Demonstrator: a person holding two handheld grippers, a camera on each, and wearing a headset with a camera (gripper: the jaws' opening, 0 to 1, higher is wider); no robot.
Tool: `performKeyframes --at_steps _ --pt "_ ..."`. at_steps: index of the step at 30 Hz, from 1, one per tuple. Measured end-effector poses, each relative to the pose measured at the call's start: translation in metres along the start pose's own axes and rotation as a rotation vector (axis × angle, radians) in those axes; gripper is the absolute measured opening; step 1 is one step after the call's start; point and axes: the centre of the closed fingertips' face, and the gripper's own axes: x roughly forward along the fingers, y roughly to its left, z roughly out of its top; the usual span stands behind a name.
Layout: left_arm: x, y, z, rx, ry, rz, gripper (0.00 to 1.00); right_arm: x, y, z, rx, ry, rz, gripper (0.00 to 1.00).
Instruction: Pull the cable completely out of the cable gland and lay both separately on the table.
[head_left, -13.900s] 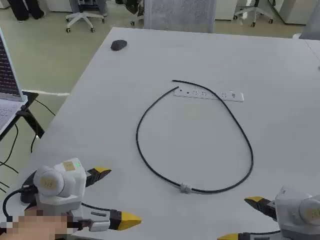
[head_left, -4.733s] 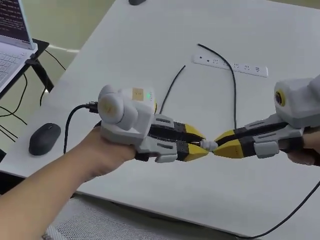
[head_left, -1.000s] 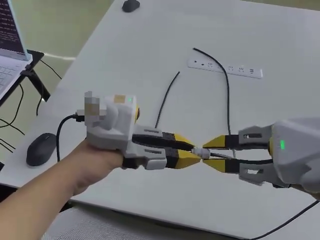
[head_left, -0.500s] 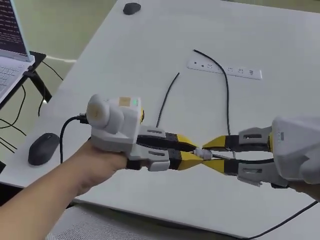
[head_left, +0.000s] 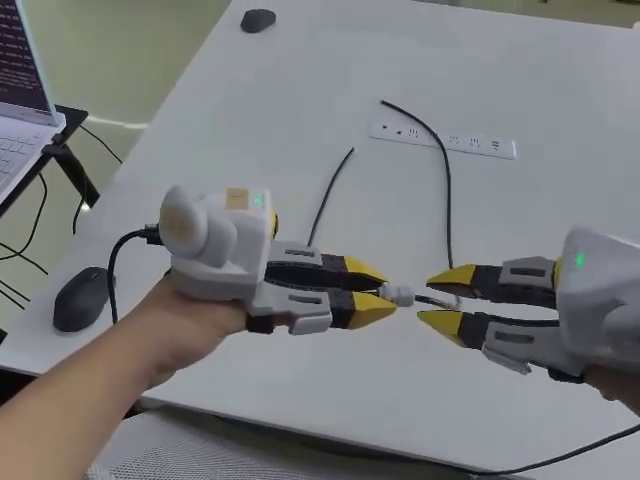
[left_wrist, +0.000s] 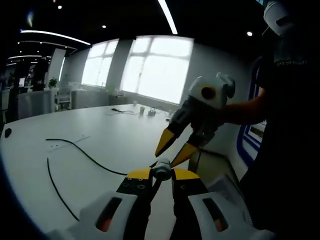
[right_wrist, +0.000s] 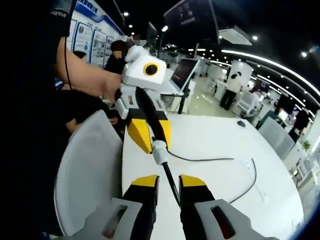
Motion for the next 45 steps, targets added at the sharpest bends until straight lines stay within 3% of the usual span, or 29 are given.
performKeyframes --at_steps 5,9,12,17,21,32,45 --pt "-0.002 0.003 0.004 0.006 0.002 -0.002 0.15 0.003 0.0 0.01 0.011 -0.03 -0.056 0.1" --pt "-0.002 0.003 0.003 0.025 0.022 -0.008 0.15 0.008 -0.002 0.016 -0.016 -0.021 -0.101 0.09" --pt "-0.002 0.005 0.004 0.025 0.016 -0.005 0.15 0.01 -0.003 0.016 -0.065 0.001 -0.123 0.07" --pt "-0.001 0.006 0.005 0.023 0.013 0.002 0.15 0.012 0.0 0.018 -0.083 0.004 -0.138 0.02" --pt "-0.001 0.005 0.004 0.023 0.013 0.002 0.15 0.01 -0.001 0.016 -0.012 -0.003 -0.136 0.01" --pt "0.002 0.0 0.0 0.028 0.025 0.001 0.15 0.009 0.004 0.01 0.013 0.005 -0.151 0.0" --pt "0.0 0.0 -0.001 0.0 0.0 0.007 0.15 0.005 -0.001 0.004 0.098 -0.017 -0.162 0.0"
